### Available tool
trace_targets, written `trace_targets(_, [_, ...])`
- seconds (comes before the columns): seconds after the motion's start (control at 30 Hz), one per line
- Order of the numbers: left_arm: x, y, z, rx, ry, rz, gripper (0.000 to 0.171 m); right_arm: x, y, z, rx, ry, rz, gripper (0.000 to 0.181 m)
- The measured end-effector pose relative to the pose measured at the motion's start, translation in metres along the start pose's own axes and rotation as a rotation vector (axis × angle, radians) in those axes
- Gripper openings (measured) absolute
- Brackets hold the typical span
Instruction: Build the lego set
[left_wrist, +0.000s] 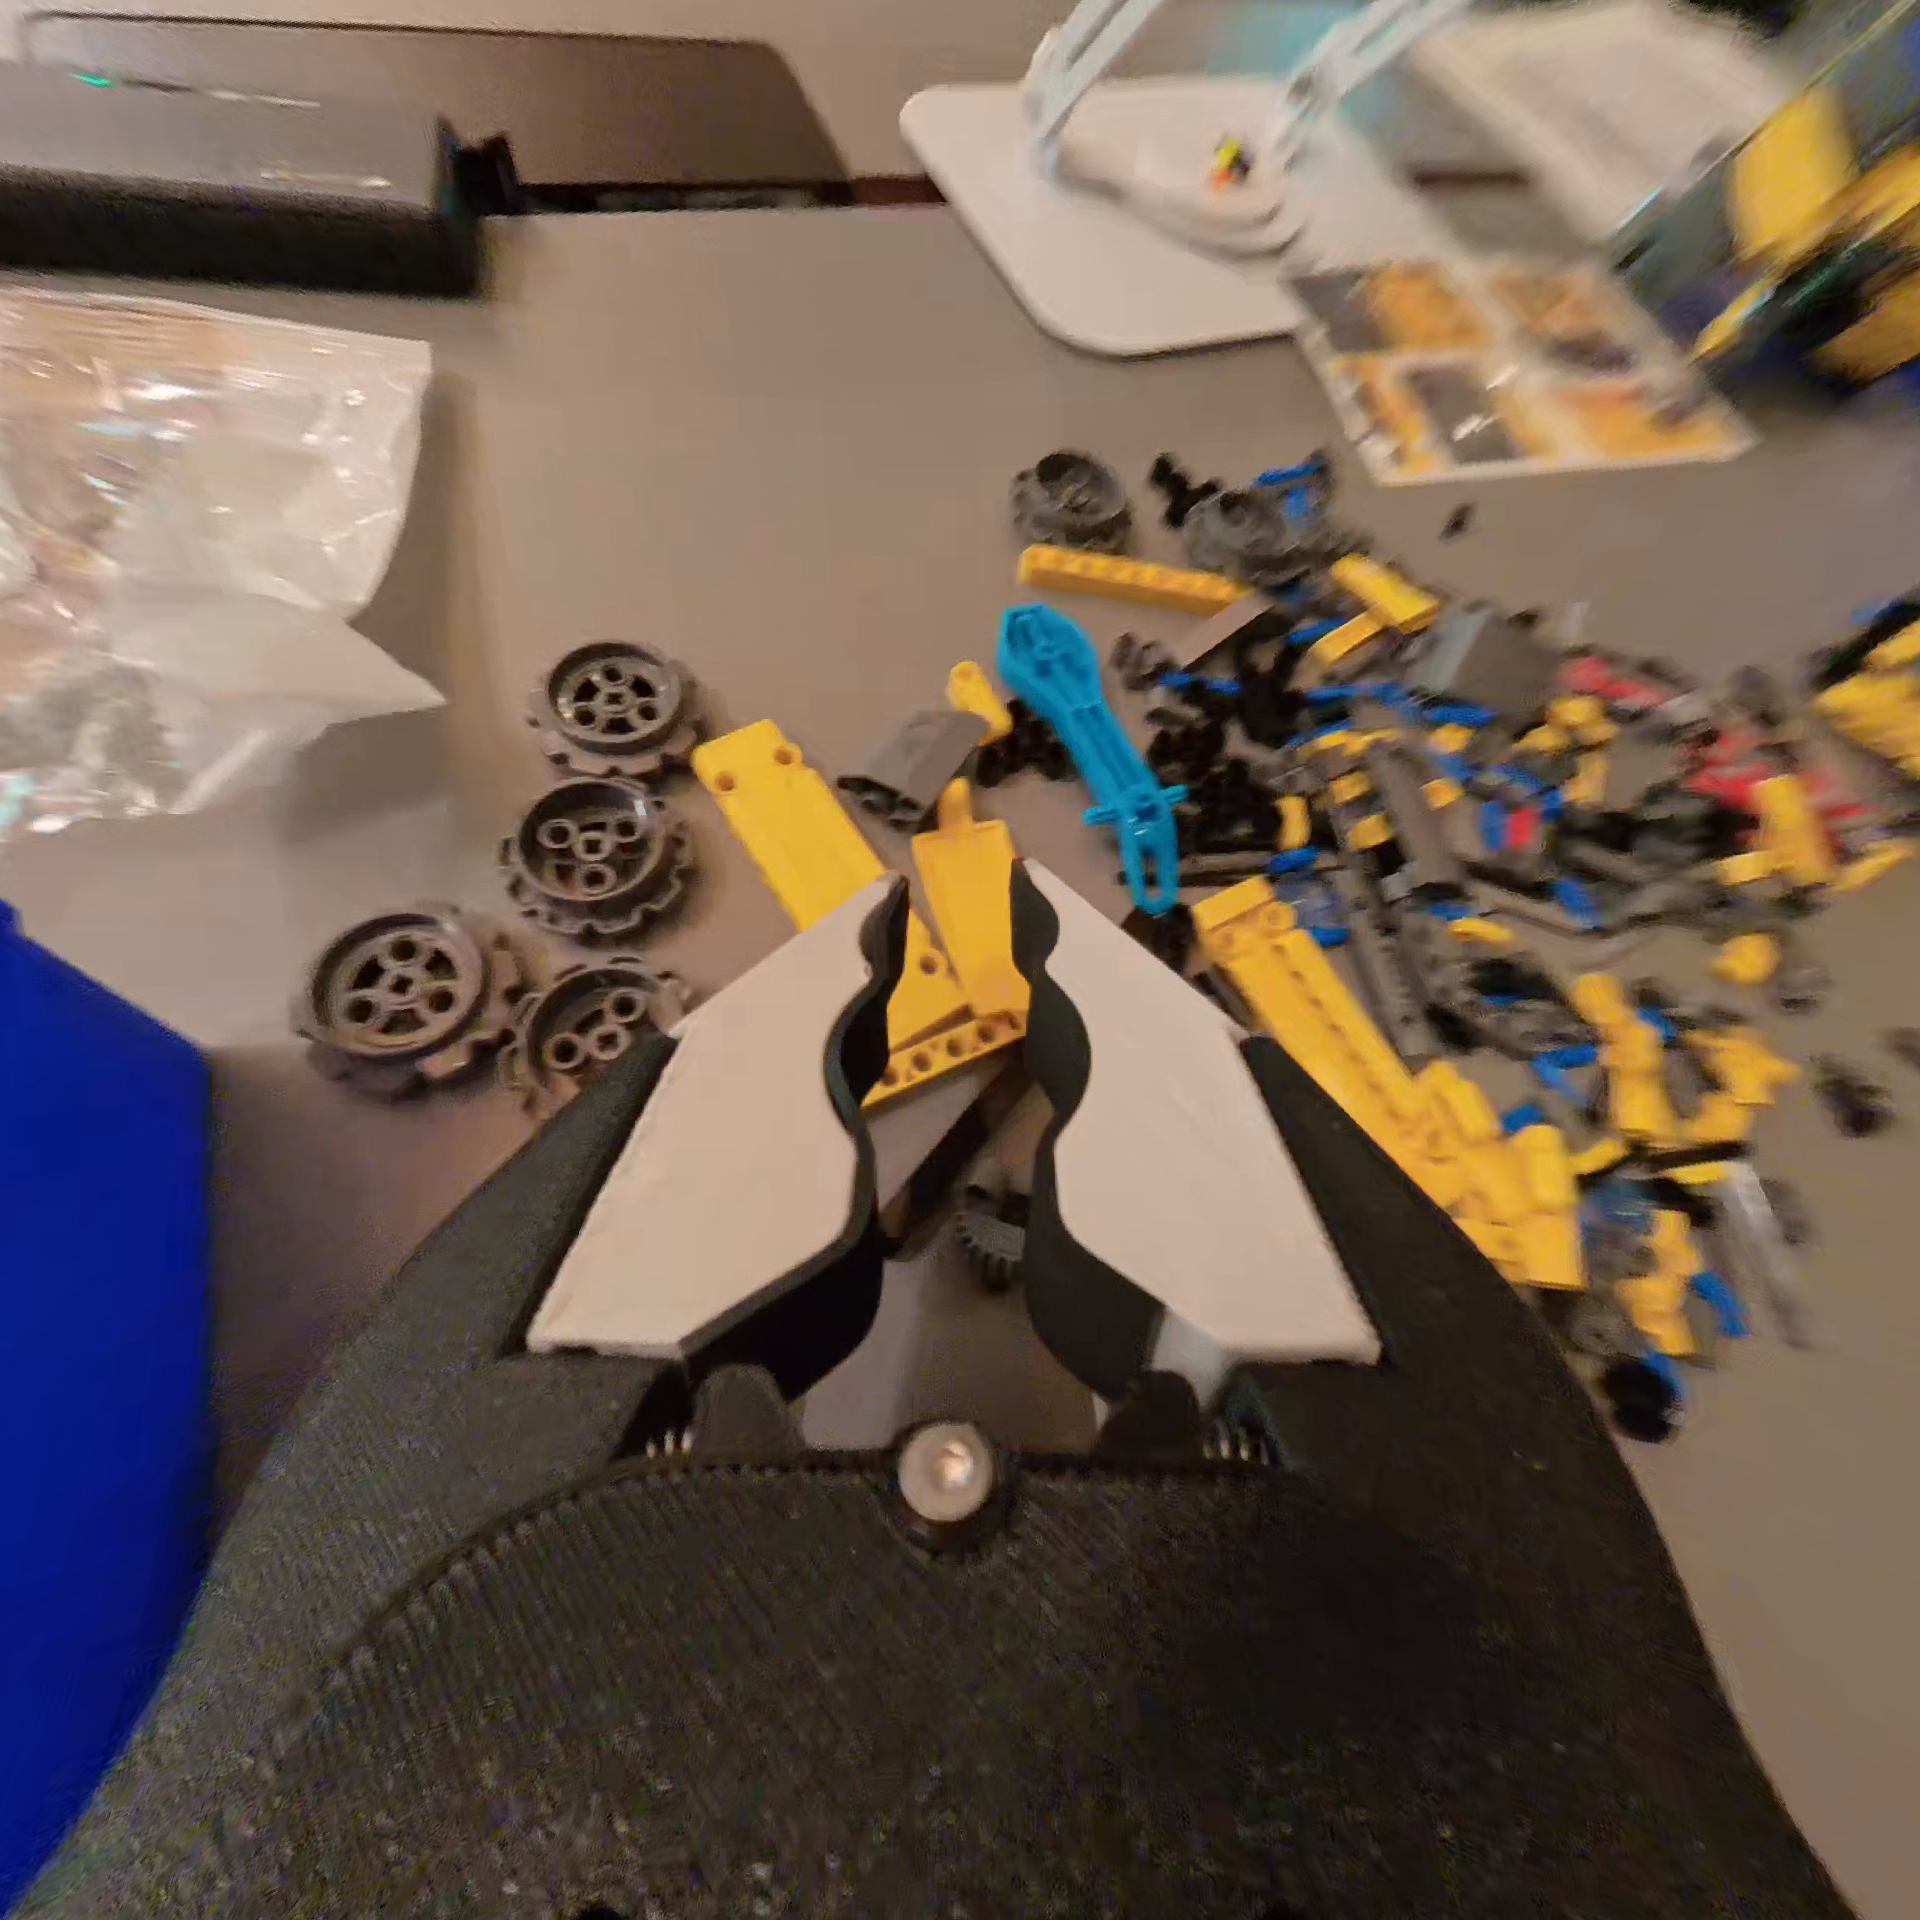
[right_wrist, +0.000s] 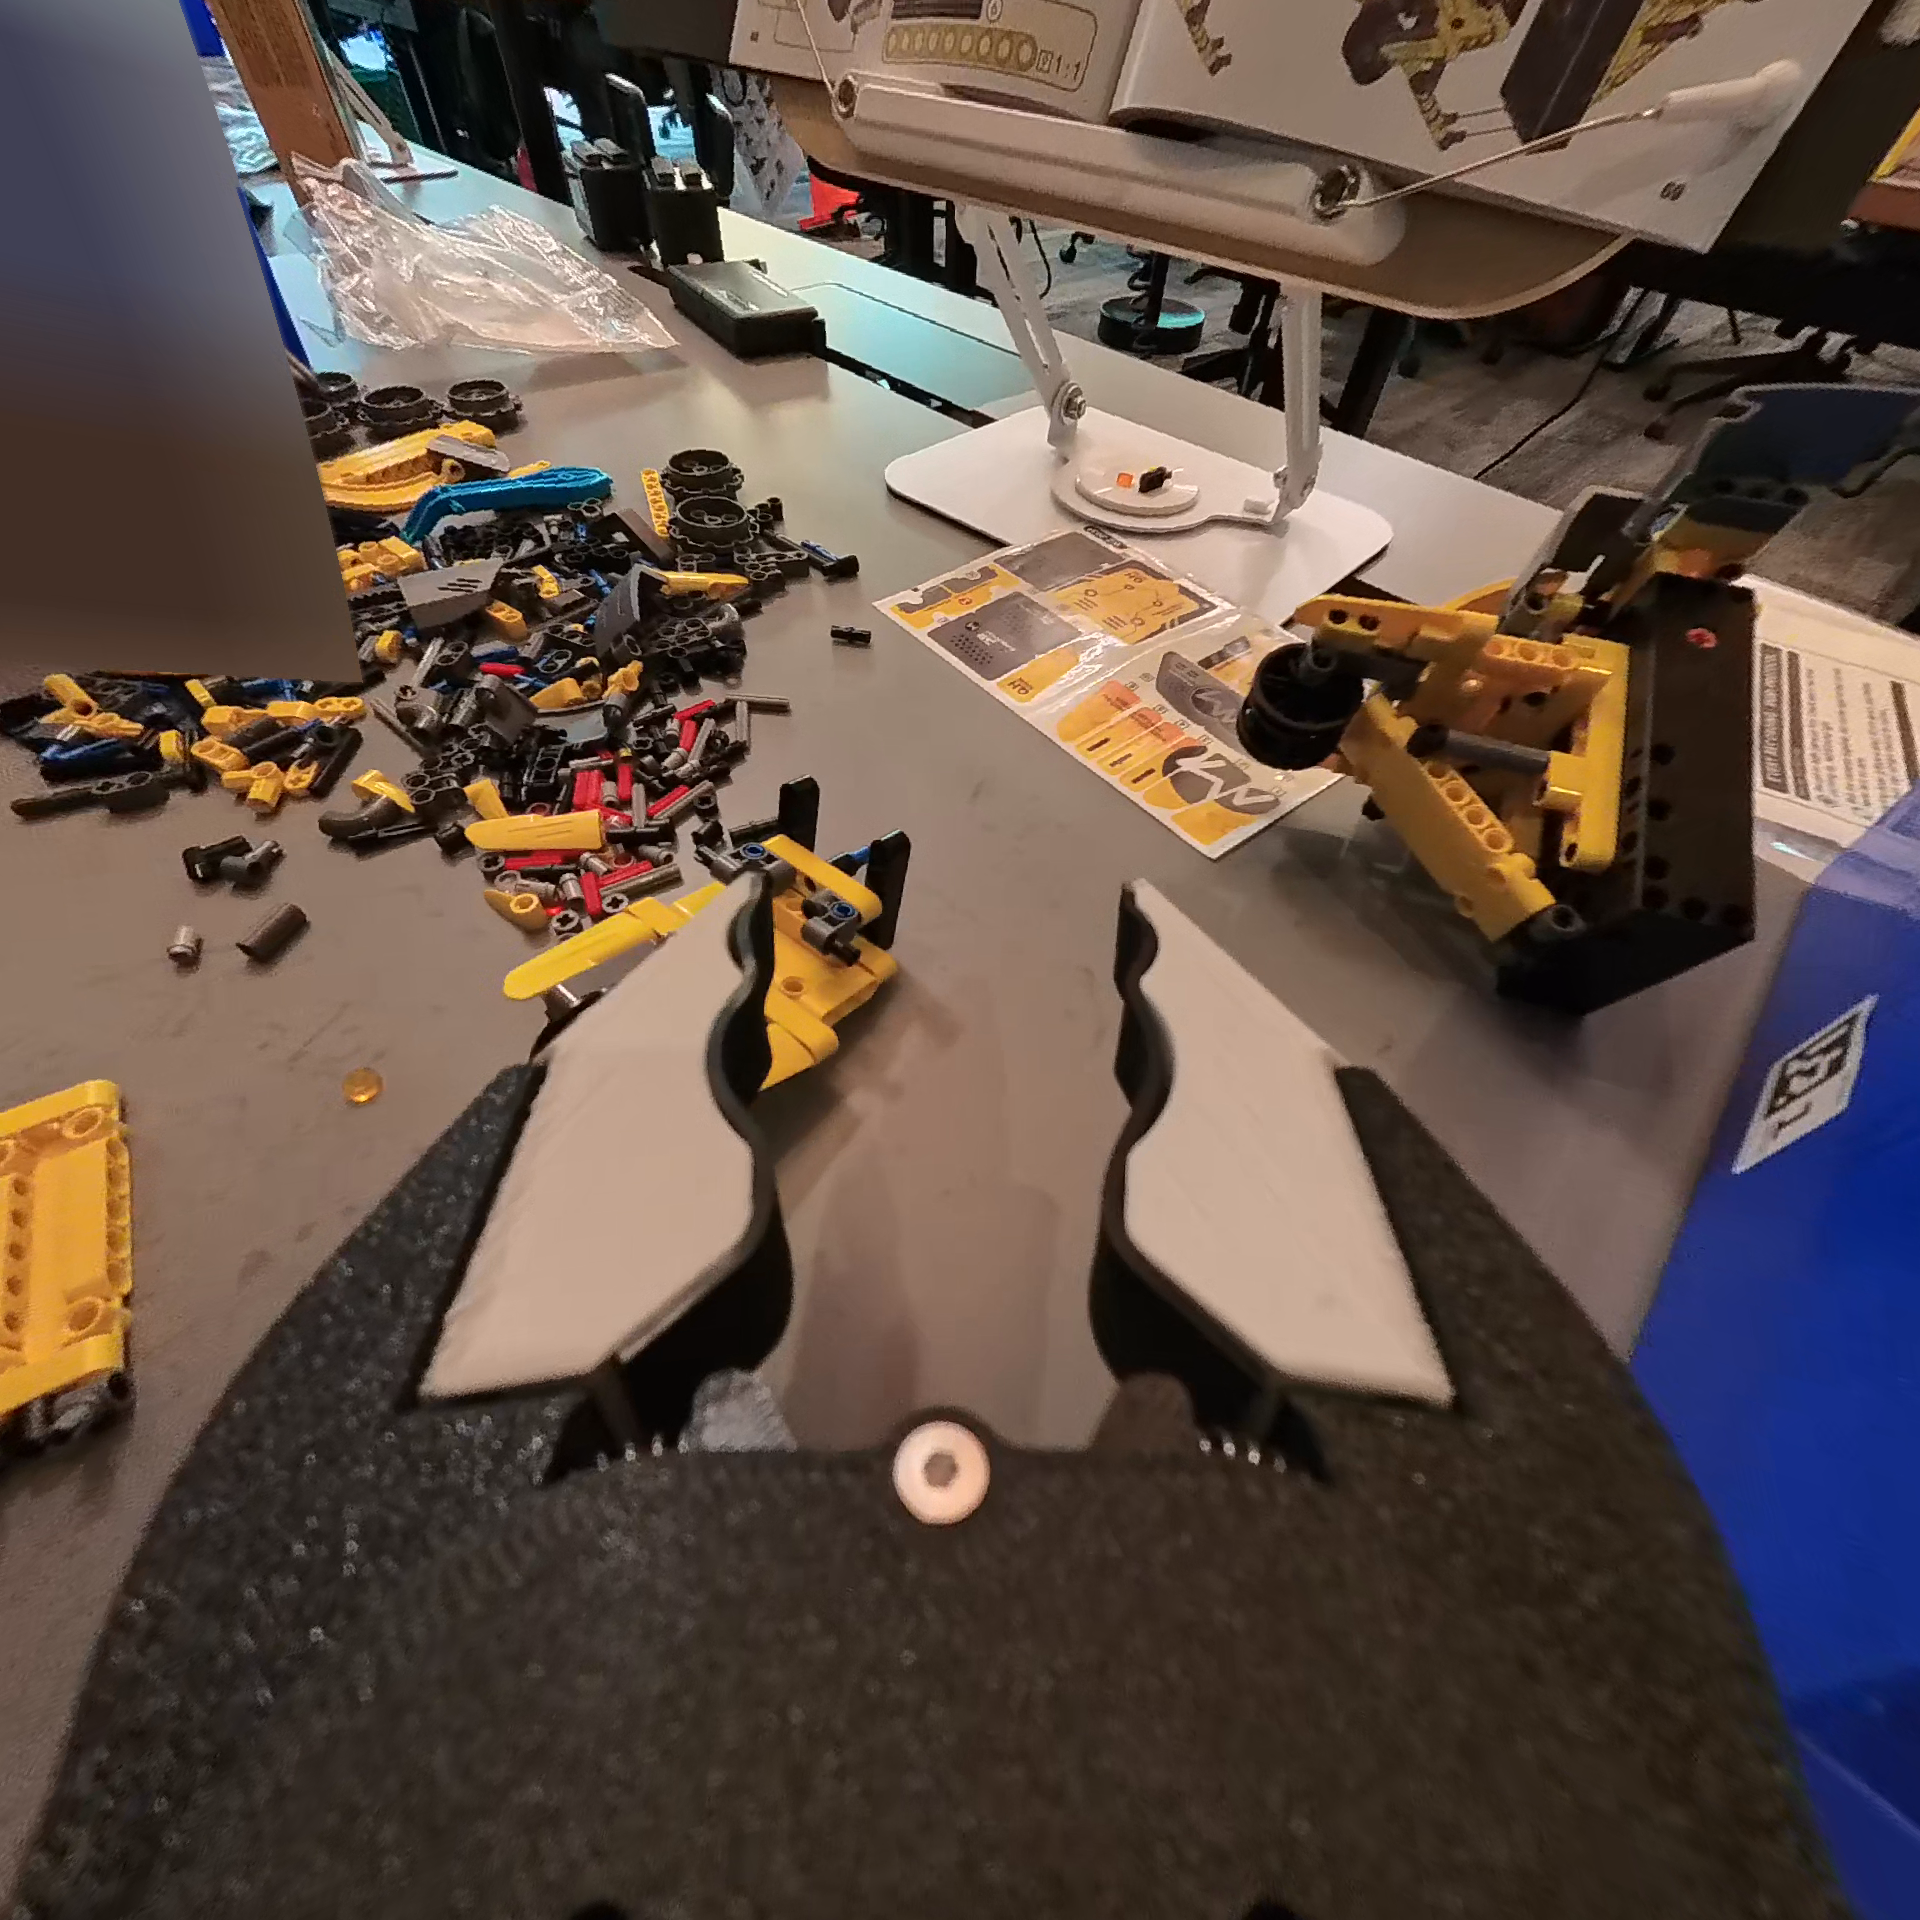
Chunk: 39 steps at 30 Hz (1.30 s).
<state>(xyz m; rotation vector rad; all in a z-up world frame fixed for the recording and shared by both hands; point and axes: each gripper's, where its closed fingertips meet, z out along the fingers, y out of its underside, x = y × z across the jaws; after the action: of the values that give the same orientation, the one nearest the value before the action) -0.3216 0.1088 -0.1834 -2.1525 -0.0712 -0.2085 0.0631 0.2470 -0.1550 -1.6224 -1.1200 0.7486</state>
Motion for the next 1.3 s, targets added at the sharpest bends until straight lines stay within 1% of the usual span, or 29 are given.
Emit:
trace_targets(0.07, [0.008, -0.007, -0.005, 0.056, 0.061, -0.035, 0.018, 0.000, 0.001, 0.001, -0.009, 0.002, -0.002, 0.066])
trace_targets(0.13, [0.012, -0.010, -0.005, 0.064, 0.056, 0.004, 0.018, 0.001, 0.002, 0.002, -0.014, 0.006, -0.001, 0.066])
trace_targets(0.2, [0.016, -0.006, -0.001, 0.037, 0.036, 0.059, 0.017, 0.002, 0.002, 0.002, -0.013, 0.010, 0.006, 0.066])
trace_targets(0.27, [0.017, 0.003, 0.005, -0.021, 0.015, 0.096, 0.015, 0.004, 0.002, 0.001, -0.013, 0.015, 0.017, 0.066])
trace_targets(0.33, [0.021, 0.008, 0.008, -0.055, 0.021, 0.133, 0.012, 0.006, 0.002, 0.001, -0.010, 0.013, 0.030, 0.066])
trace_targets(0.47, [0.029, 0.005, 0.007, -0.035, 0.057, 0.146, 0.006, 0.007, 0.001, 0.001, -0.005, 0.011, 0.042, 0.066])
trace_targets(0.6, [0.031, 0.005, 0.007, -0.037, 0.076, 0.130, 0.003, 0.006, 0.002, 0.001, -0.007, 0.010, 0.035, 0.066])
trace_targets(0.7, [0.039, 0.004, 0.008, -0.028, 0.108, 0.137, 0.003, 0.005, 0.002, 0.001, -0.013, 0.009, 0.029, 0.066])
trace_targets(0.8, [0.052, 0.006, 0.012, -0.038, 0.151, 0.157, 0.006, 0.005, 0.003, 0.002, -0.016, 0.009, 0.028, 0.066])
trace_targets(0.9, [0.069, 0.011, 0.016, -0.060, 0.205, 0.212, 0.008, 0.006, 0.003, 0.002, -0.016, 0.010, 0.034, 0.066])
trace_targets(0.93, [0.079, 0.012, 0.016, -0.062, 0.246, 0.245, 0.010, 0.006, 0.003, 0.002, -0.016, 0.010, 0.036, 0.066])
trace_targets(1.03, [0.125, 0.018, 0.008, -0.048, 0.444, 0.380, 0.016, 0.007, 0.003, 0.002, -0.018, 0.011, 0.040, 0.066])
trace_targets(1.13, [0.151, 0.024, 0.004, -0.041, 0.520, 0.486, 0.015, 0.007, 0.004, 0.002, -0.023, 0.010, 0.046, 0.066])
trace_targets(1.2, [0.154, 0.025, 0.005, -0.045, 0.519, 0.503, 0.014, 0.008, 0.005, 0.003, -0.026, 0.011, 0.048, 0.067])
trace_targets(1.3, [0.145, 0.027, 0.008, -0.070, 0.490, 0.470, 0.015, 0.008, 0.005, 0.003, -0.028, 0.011, 0.049, 0.067])
